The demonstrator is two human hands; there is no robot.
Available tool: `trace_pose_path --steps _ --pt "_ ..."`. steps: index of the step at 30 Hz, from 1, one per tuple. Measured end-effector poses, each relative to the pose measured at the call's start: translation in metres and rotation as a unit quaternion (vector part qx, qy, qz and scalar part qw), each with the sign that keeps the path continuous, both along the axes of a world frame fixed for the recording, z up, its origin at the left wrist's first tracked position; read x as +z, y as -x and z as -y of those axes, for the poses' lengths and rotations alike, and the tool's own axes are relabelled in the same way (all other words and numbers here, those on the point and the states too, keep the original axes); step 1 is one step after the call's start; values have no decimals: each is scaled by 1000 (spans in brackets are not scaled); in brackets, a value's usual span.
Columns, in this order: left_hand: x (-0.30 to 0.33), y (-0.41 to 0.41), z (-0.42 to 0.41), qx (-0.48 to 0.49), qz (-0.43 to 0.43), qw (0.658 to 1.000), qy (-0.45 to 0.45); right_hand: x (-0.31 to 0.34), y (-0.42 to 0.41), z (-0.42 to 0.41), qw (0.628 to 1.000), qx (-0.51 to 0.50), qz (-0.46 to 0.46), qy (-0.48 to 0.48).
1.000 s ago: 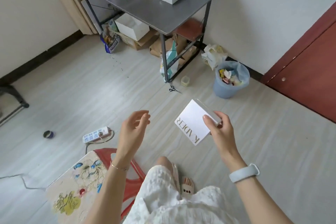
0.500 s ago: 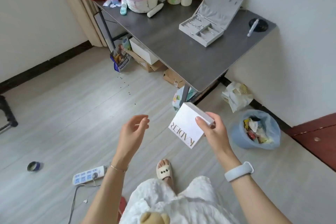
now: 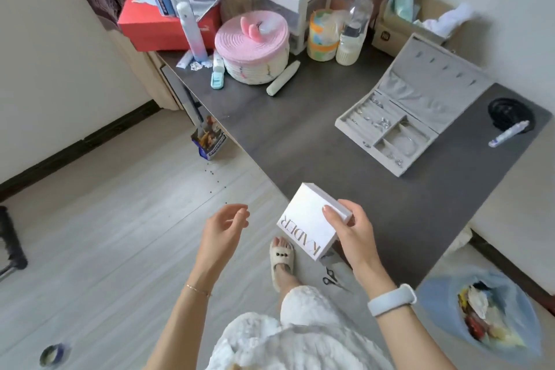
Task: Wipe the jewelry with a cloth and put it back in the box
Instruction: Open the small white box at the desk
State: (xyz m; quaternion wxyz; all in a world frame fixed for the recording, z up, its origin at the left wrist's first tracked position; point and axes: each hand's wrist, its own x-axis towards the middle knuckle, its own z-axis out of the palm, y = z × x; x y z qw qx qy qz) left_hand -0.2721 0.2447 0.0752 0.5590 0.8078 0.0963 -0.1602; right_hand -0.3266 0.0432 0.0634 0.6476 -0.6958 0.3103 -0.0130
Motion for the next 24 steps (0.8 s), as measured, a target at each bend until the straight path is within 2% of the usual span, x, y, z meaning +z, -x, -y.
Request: trace_pose_path --steps 5,9,11,13,15,17,21,24 --pt "21 -136 35 -36 30 999 -16 15 -135 26 1000 14 15 9" --pt "33 -213 57 -66 38 997 1 33 -205 35 1000 8 27 5" --pt "32 -243 71 -83 5 996 22 38 -227 38 999 2 31 13" --pt "29 -269 88 -130 -69 988 52 36 -245 38 999 -17 37 24" --pt "24 -291 105 -193 -153 962 115 34 -259 32 998 -39 43 37" --pt "18 -310 121 -248 -185 935 175 32 -271 21 997 -52 44 36" --pt "6 -352 136 -300 -195 913 196 32 -288 10 993 -108 42 0" --pt "2 -377 141 -421 -232 854 201 32 -297 19 990 -133 8 -54"
